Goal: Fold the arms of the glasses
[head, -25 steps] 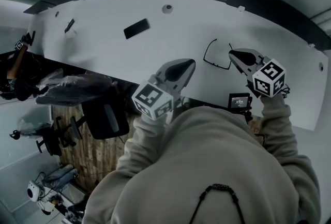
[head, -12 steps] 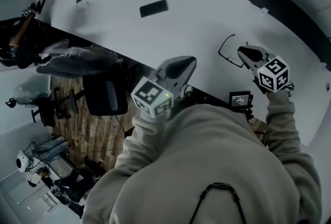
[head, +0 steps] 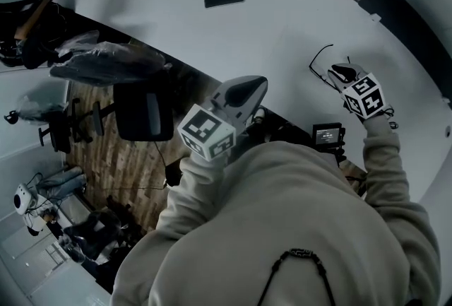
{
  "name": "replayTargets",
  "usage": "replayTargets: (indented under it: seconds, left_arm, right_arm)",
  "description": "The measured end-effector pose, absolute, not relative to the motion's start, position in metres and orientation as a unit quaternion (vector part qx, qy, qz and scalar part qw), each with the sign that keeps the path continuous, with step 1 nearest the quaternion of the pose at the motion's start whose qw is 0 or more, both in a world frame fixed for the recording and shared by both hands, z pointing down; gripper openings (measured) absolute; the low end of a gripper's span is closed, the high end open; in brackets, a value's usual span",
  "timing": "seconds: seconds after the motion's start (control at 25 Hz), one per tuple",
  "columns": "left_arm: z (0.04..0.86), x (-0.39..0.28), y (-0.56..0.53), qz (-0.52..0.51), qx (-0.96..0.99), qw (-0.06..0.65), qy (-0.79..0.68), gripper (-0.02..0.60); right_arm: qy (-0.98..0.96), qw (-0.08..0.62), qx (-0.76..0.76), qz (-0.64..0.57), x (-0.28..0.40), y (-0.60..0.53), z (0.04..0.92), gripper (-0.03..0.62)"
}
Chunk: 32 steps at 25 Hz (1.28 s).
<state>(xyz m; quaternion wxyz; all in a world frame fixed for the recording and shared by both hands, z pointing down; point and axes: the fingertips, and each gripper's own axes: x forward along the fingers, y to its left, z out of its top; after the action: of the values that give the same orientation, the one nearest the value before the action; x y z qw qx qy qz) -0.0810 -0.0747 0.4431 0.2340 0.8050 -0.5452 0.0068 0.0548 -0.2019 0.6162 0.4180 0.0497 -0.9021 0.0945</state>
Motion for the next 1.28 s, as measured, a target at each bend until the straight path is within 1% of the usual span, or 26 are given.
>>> replayTargets:
  seconds: [0.08, 0.12, 0.32, 0.56, 0.72, 0.92, 1.16, 1.2, 1.28]
  left_arm:
    - [0.444, -0.086, -0.068, 0.004, 0.800, 0.236, -0.551, 0.005]
    - [0.444, -0.088, -0.065, 0.003, 0.798, 0.237, -0.554, 0.005]
    - [0.453, -0.097, -0.049, 0.010, 0.789, 0.248, -0.562, 0.005]
    - [0.458, -0.110, -0.039, 0.001, 0.776, 0.258, -0.576, 0.005]
    - [0.462, -0.111, -0.036, 0.001, 0.772, 0.263, -0.578, 0.005]
    - [0.464, -0.115, -0.029, 0.001, 0.766, 0.269, -0.583, 0.005]
    - [0.465, -0.117, -0.023, 0.001, 0.766, 0.271, -0.583, 0.005]
    - [0.465, -0.118, -0.022, 0.000, 0.766, 0.271, -0.583, 0.005]
    - [0.465, -0.118, -0.019, 0.000, 0.766, 0.272, -0.583, 0.005]
  right_arm:
    - [-0.890, 0.447, 0.038, 0.079, 0.057, -0.198, 0.632, 0.076]
    - [-0.884, 0.461, 0.034, 0.069, 0.058, -0.196, 0.639, 0.081]
    - [-0.853, 0.520, 0.016, 0.026, 0.063, -0.187, 0.673, 0.090]
    - [-0.823, 0.568, -0.013, 0.007, 0.066, -0.174, 0.710, 0.113]
    - [-0.789, 0.612, -0.036, -0.039, 0.077, -0.174, 0.735, 0.114]
    - [-0.775, 0.628, -0.042, -0.054, 0.079, -0.172, 0.749, 0.114]
    - [-0.773, 0.630, -0.043, -0.062, 0.074, -0.168, 0.754, 0.112]
    - [-0.772, 0.631, -0.043, -0.065, 0.075, -0.168, 0.754, 0.107]
    - [-0.770, 0.633, -0.039, -0.069, 0.076, -0.168, 0.753, 0.074]
